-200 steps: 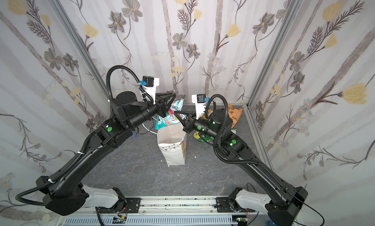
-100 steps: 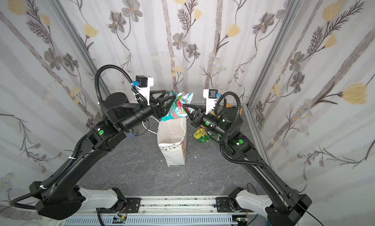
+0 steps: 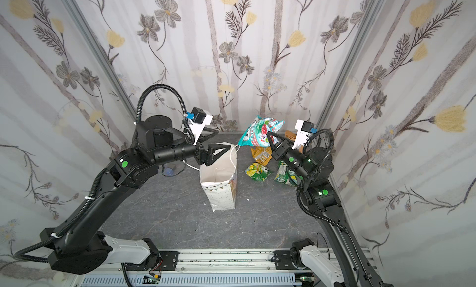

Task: Take the snacks out of the paper bag
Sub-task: Place the snack at the center of the table.

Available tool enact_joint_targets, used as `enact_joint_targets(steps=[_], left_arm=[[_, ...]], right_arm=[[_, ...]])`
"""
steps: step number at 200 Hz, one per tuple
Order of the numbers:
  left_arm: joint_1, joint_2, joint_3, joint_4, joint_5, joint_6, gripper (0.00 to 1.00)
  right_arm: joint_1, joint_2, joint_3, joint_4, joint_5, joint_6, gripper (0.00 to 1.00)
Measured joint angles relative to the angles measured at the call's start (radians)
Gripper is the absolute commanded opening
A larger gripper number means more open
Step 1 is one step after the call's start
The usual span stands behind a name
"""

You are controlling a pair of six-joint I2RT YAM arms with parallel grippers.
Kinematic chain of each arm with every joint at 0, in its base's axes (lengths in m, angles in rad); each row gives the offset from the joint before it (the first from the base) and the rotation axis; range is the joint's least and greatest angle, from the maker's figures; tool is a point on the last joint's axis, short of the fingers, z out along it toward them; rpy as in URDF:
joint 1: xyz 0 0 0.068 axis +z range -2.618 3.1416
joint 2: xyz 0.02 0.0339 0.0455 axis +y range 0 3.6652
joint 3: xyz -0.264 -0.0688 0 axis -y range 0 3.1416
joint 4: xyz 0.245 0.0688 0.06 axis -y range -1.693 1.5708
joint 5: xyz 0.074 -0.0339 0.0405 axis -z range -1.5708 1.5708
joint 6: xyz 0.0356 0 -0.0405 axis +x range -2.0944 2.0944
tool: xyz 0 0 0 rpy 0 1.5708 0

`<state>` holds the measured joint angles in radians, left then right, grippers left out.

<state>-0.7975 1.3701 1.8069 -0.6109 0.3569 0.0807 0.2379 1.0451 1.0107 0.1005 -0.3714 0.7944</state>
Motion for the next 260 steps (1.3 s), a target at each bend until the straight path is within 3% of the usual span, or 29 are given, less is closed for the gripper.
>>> enact_joint_targets(steps=[41,82,105,157,228,260], left_arm=[[-0.047,0.056,0.014,-0.147,0.048,0.078,0.89],[-0.081,0.098,0.027,-0.251,0.062,0.137,1.00],[-0.088,0.105,0.027,-0.278,0.064,0.157,1.00],[-0.092,0.107,0.026,-0.279,0.065,0.175,1.00],[-0.094,0.095,0.013,-0.275,0.053,0.178,1.00],[-0.094,0.084,0.002,-0.270,0.038,0.178,1.00]], right_arm=[[-0.116,-0.050,-0.154,-0.001,-0.051,0.069,0.00],[-0.129,-0.053,-0.306,-0.007,-0.133,0.092,0.00],[-0.127,-0.052,-0.379,-0.015,-0.164,0.094,0.00],[-0.054,0.006,-0.510,0.026,-0.171,0.093,0.00],[0.077,0.273,-0.548,0.159,-0.116,0.068,0.00],[0.087,0.346,-0.578,0.190,-0.095,0.067,0.07]])
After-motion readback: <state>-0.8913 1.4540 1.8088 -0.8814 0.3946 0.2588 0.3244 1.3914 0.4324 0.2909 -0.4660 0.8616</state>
